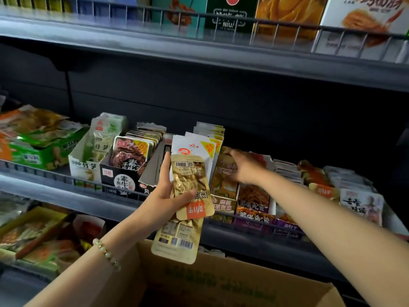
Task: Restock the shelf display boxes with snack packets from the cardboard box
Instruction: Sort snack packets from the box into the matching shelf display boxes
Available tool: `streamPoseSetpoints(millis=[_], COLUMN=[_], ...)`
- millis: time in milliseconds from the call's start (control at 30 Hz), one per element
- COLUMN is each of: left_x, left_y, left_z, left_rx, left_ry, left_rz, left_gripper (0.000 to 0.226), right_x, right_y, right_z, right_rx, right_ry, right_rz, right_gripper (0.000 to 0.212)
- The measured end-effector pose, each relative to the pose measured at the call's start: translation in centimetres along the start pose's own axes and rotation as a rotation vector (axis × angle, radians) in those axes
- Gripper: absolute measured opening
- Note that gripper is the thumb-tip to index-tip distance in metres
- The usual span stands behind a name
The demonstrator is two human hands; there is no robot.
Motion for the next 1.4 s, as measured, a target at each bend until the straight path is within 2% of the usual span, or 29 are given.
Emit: streamPoseSetpoints(millis=[67, 133, 200, 233, 333, 400, 433, 500, 567, 633, 667, 800, 967, 1067, 1167, 1300, 1400], left_x=[0.2, 0.6, 1.0, 1.3, 3.0, 4.5, 5.2, 6.2, 6.8, 7.1, 7.0, 7.0, 6.3, 5.8, 6.1, 7.9, 8.8], left_y=[0.1, 0.3, 0.4, 0.5, 0.8, 0.8, 0.7, 0.2, -0.5, -1.4, -2.0, -4.2, -5.2, -5.5, -5.8, -6.1, -6.5], left_z=[0.6, 1.2, 1.8, 2.1, 3.1, 4.0, 4.4, 5.4, 6.6, 7.8, 8.2, 9.8, 10.1, 10.0, 10.3, 11.2, 11.4], left_rx=[0.003, 0.004, 0.008, 0.017, 0.060, 0.073, 0.056, -0.063, -0.228, -0.311, -0.319, -0.338, -0.293, -0.301, -0.333, -0.363, -0.302], left_ry=[0.016, 0.057, 0.075, 0.065, 0.011, -0.024, -0.049, -0.143, -0.236, -0.197, -0.144, 0.001, 0.084, 0.109, 0.053, -0.147, -0.287], left_rz=[-0.038, -0.055, -0.077, -0.097, -0.117, -0.118, -0.118, -0.079, 0.060, 0.125, 0.098, 0.019, 0.028, -0.014, -0.040, -0.062, -0.123], left_gripper=[0.080, 0.053, 0.040, 0.039, 0.043, 0.045, 0.048, 0.064, 0.084, 0.086, 0.079, 0.034, 0.025, 0.020, 0.018, 0.009, 0.033], right_x=[-0.3, -1.2, -2.4, -2.7, -2.2, -0.9, -0.2, 1.0, 2.0, 2.5, 2.8, 4.9, 7.1, 7.1, 7.5, 8.3, 8.8], right_y=[0.0, -0.4, -1.0, -1.4, -2.5, -2.3, -1.7, 0.1, 2.6, 4.8, 5.8, 7.7, 8.0, 8.1, 7.6, 6.7, 6.3], right_z=[1.1, 3.2, 6.5, 8.5, 14.9, 18.1, 19.1, 20.1, 20.7, 21.4, 21.8, 24.0, 25.2, 25.1, 25.1, 25.2, 25.3], right_rx=[-0.023, -0.079, -0.115, -0.101, -0.019, 0.018, 0.055, 0.179, 0.343, 0.458, 0.486, 0.477, 0.365, 0.213, 0.160, 0.149, 0.116], right_ry=[0.054, 0.193, 0.304, 0.263, -0.132, -0.326, -0.359, -0.324, -0.223, -0.148, -0.138, -0.258, -0.460, -0.546, -0.499, -0.317, -0.197], right_rz=[0.021, -0.082, -0.410, -0.610, -1.008, -1.094, -1.136, -1.258, -1.449, -1.626, -1.676, -1.584, -1.433, -1.222, -1.019, -0.952, -0.910], right_gripper=[0.078, 0.063, 0.036, 0.027, 0.039, 0.031, 0.025, 0.023, 0.024, 0.023, 0.024, 0.047, 0.057, 0.044, 0.037, 0.043, 0.049])
Point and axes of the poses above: each hand's wrist, its own z-axis away from the middle knuckle, its own x-axis out of the palm, y = z × x, the point moved 3 cm from there along -z, towards the middle knuckle, and after that the axes turned 14 degrees about x, right-handed, at the moved point
